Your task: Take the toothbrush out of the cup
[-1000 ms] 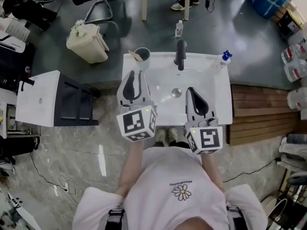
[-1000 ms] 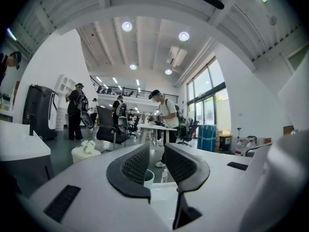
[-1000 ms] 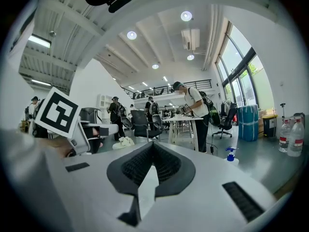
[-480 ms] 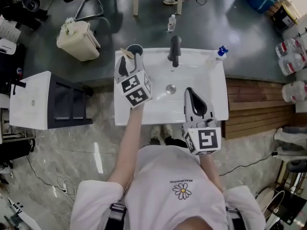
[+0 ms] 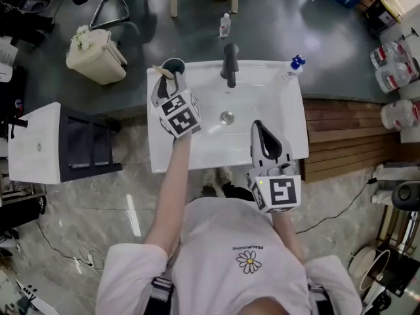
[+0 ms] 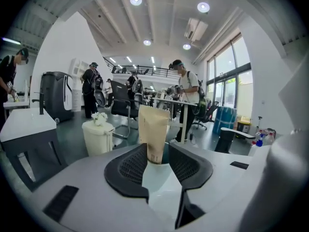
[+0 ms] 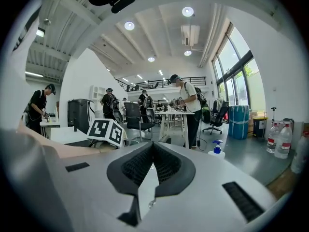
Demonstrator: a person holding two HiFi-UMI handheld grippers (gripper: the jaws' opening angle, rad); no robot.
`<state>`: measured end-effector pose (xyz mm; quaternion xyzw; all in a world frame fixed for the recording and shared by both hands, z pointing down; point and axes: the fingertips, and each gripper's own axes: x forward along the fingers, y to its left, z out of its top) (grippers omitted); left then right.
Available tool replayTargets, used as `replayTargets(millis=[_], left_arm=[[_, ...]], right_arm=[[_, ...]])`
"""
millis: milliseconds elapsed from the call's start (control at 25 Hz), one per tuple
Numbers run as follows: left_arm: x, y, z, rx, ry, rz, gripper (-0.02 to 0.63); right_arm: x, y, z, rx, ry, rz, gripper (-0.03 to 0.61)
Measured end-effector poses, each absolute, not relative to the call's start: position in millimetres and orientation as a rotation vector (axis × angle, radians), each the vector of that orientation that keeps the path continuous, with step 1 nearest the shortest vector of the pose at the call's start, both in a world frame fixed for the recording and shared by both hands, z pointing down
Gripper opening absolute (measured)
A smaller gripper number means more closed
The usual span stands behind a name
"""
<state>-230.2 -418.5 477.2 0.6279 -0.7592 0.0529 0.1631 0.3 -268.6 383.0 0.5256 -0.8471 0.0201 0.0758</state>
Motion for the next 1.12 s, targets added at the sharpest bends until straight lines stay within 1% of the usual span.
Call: replayTargets(millis=[280, 520, 800, 960, 1120], left_arm=[[-236, -421, 483, 1.771, -2.193, 0.180, 0.083], [-240, -422, 483, 1.755, -2.201, 0.174, 0.048], [-247, -414, 463, 1.759, -2.226, 0.178, 0.038], [-251, -407, 439, 1.805, -2.247, 0.189, 0.038], [-252, -397, 407, 1.838, -2.278, 0.137, 0.037]], right_arm=[[1, -270, 388, 1.576, -2.524, 0.063, 0.012], [-6, -271, 390, 1.547, -2.528, 0.056, 0.012], [-22, -274, 388, 1.498, -2.550, 0.058, 0.012], [-36, -276, 379, 1.463, -2.600, 0.050, 0.012], [-43, -273, 374, 1.431, -2.649, 0.034, 0.012]])
